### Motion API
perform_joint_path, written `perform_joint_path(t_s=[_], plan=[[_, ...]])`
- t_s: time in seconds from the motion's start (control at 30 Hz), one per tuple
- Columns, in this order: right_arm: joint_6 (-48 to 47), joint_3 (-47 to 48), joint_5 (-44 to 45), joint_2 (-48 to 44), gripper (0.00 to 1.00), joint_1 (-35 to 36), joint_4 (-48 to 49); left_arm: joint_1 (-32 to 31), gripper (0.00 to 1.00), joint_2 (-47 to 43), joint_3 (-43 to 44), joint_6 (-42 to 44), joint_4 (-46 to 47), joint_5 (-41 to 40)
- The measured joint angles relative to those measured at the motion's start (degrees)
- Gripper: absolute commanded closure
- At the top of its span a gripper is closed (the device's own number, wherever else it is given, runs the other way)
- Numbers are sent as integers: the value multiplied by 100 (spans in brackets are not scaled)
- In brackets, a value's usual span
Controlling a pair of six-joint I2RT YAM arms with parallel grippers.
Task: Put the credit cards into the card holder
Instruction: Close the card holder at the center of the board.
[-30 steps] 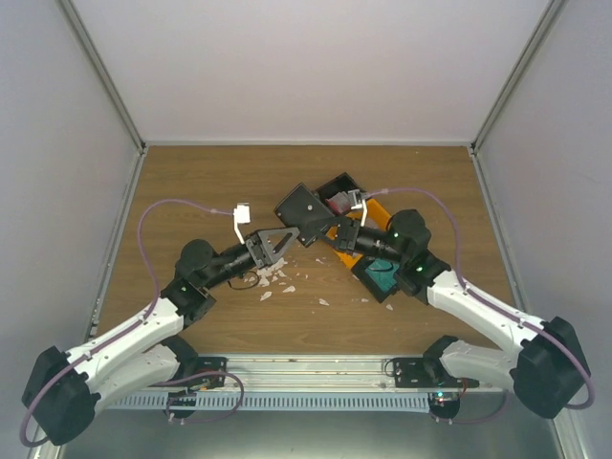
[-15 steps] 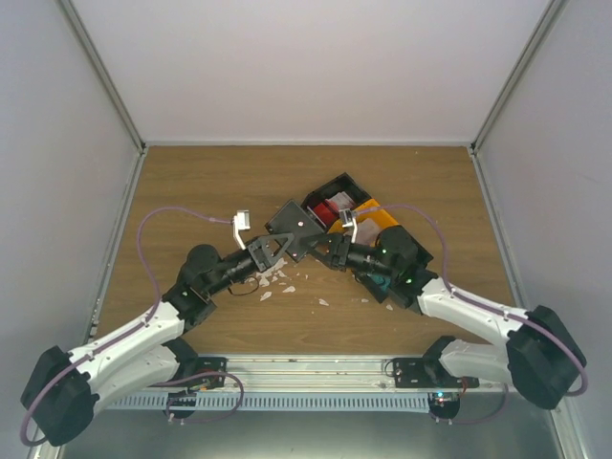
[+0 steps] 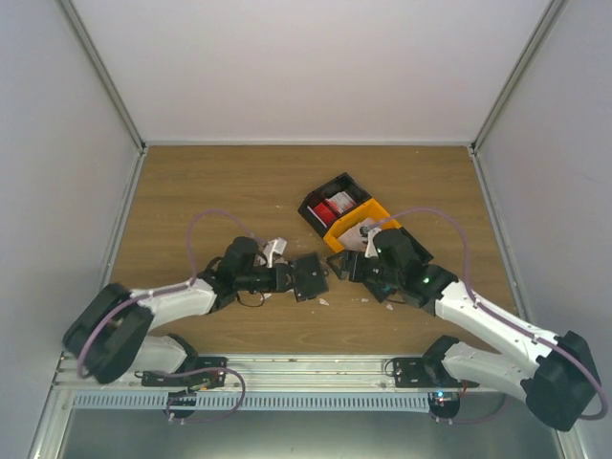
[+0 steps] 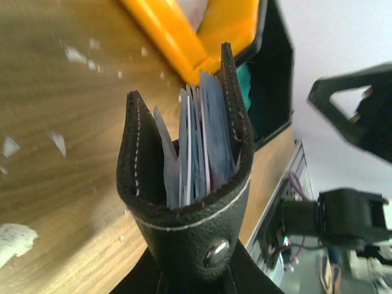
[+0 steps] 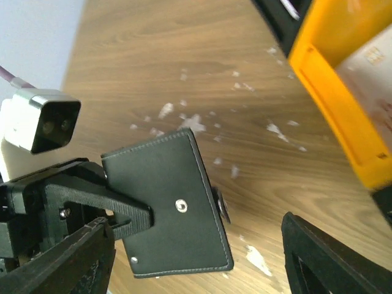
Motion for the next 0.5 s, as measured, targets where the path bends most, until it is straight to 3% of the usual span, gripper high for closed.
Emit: perform_joint_path(t_s=[0.2, 0.5], plan=[[-579, 737, 262, 748, 46, -4, -949, -2, 97, 1211, 345, 286, 46, 855], [-1023, 901, 35, 1714, 47, 120, -1327, 11, 50, 1641, 579, 785, -592, 540]])
